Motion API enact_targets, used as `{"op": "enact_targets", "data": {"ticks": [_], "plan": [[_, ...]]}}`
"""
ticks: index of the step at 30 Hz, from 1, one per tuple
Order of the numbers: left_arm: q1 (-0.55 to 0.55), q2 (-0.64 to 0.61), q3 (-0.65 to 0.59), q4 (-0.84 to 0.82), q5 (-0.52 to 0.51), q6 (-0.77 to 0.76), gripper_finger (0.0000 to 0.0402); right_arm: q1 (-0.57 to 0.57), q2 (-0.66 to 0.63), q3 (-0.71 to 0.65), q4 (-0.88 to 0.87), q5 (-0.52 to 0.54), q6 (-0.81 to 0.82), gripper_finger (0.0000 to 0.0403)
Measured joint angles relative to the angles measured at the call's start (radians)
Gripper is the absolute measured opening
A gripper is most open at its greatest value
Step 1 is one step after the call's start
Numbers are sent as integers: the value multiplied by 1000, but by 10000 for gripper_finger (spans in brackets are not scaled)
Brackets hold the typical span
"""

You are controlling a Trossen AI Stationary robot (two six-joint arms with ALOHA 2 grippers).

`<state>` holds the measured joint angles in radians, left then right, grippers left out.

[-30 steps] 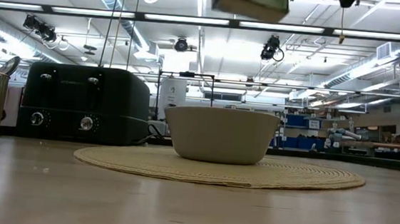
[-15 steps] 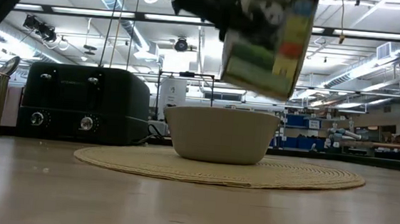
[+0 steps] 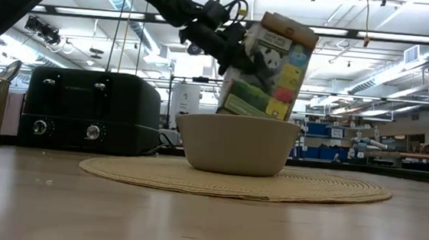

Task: Arrange a breakfast setting
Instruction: Pour the cereal into the gray bowl

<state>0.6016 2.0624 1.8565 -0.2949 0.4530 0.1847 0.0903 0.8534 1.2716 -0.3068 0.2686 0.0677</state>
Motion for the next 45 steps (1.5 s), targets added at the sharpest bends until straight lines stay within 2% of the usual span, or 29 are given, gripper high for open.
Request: {"op": "enact_targets", "data": {"ticks": [4, 13, 18, 21, 24, 27, 29, 32, 34, 37, 41, 45], "plan": [[16, 0, 0, -11, -17, -46, 94, -17, -4, 0, -3, -1, 4, 346], [-53, -8, 0, -42, -204, -94, 93, -15, 17, 0, -18, -14, 82, 346], [-95, -72, 0, -83, -207, -88, 93, 20, 33, 0, -39, -27, 98, 346], [-102, -134, -11, -171, -201, -58, 93, 47, 47, 0, -34, -31, 96, 346], [-101, -248, -166, -105, -209, -80, 93, 73, 60, 0, -12, -53, 94, 346], [-101, -408, -424, 108, -224, -180, 93, 90, 76, 0, 0, -53, 97, 346], [-115, -507, -587, 270, -277, -224, 93, 97, 87, 0, 12, -46, 95, 346], [-156, -601, -764, 463, -422, -220, 93, 95, 108, 0, 35, -39, 88, 346], [-184, -617, -833, 536, -498, -216, 93, 87, 123, 0, 49, -38, 88, 346], [-214, -605, -889, 550, -614, -195, 93, 82, 141, 0, 61, -37, 87, 346], [-215, -558, -951, 647, -813, -260, 93, 82, 161, -1, 63, -37, 88, 346], [-199, -505, -974, 799, -876, -317, 93, 82, 175, -2, 63, -35, 89, 346]]}}
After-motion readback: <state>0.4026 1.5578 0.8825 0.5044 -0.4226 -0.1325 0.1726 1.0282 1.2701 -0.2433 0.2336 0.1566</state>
